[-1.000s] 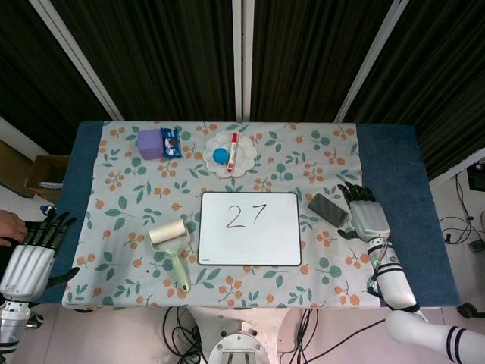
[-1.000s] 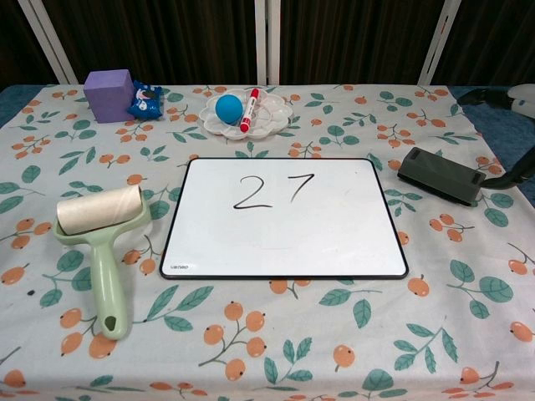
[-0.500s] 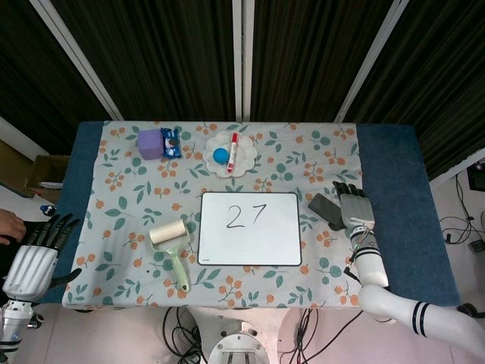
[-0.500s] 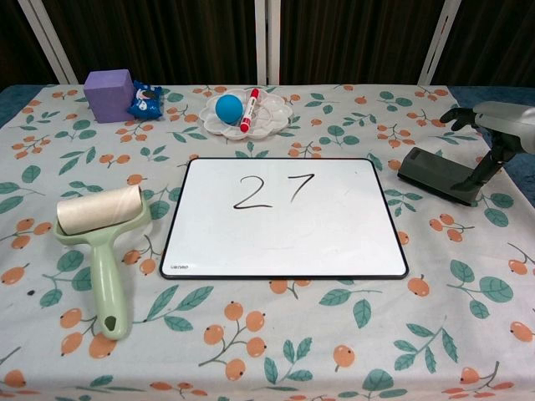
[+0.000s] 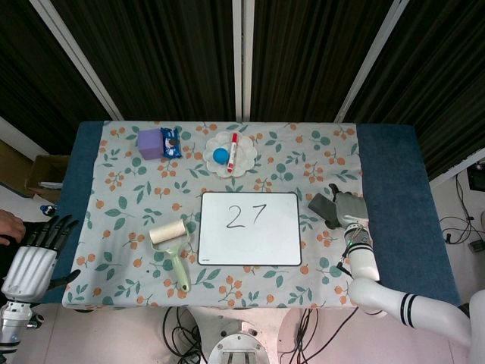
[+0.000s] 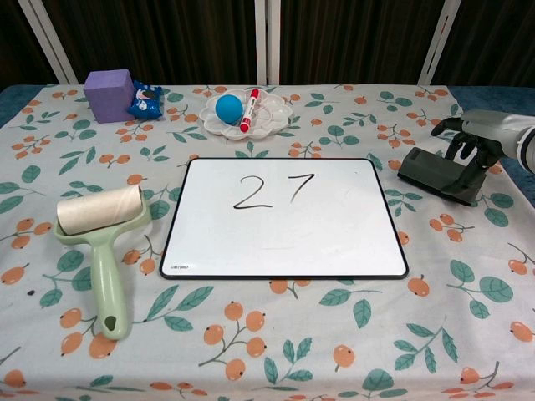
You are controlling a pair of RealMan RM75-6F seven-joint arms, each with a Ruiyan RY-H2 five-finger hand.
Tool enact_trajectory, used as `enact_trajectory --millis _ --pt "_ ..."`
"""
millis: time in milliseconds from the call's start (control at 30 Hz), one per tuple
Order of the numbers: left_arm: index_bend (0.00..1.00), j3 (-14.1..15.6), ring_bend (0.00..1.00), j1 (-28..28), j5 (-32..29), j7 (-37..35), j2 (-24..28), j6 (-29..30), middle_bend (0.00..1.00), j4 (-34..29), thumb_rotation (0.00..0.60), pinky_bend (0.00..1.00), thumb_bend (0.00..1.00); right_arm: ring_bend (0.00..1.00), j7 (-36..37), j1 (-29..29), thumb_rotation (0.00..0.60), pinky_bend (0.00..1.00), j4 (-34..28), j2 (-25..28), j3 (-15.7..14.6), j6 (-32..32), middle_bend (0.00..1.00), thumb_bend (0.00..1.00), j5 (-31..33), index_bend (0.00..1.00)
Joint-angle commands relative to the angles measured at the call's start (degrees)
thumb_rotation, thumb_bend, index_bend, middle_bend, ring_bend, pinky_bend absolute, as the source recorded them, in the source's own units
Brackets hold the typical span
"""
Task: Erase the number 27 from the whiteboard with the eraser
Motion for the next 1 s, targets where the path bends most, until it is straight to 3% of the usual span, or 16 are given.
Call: enact_trajectory --millis 33,567,867,1000 --pt "0.1 -0.03 0.04 -0.04 0.0 0.02 0.02 -0.03 0.07 -0.11 0.6 0.17 0.01 0.24 0.32 0.15 0.6 0.38 0.08 -0.04 -0.27 0.06 0.31 0.15 -0.15 0.14" --pt "0.1 -0.01 0.04 -0.04 -0.11 0.01 0.08 -0.07 0.07 -0.18 0.6 0.17 0.01 0.31 1.46 1.03 0.6 0.45 1.46 -0.71 -1.78 0.35 0.36 0.18 -0.97 0.24" --pt "0.1 0.05 0.04 -0.1 -0.22 -0.23 -0.05 -0.32 0.07 0.04 0.6 0.17 0.01 0.4 1.73 1.5 0.6 0.54 2.59 -1.23 -1.84 0.47 0.43 0.24 -0.85 0.36" --pt "0.1 0.05 0.04 -0.11 -0.3 -0.29 -0.1 -0.38 0.07 0.15 0.6 0.17 0.01 0.44 2.26 1.4 0.6 0.59 2.97 -1.62 -2.3 1.13 0.47 0.27 -2.63 0.47"
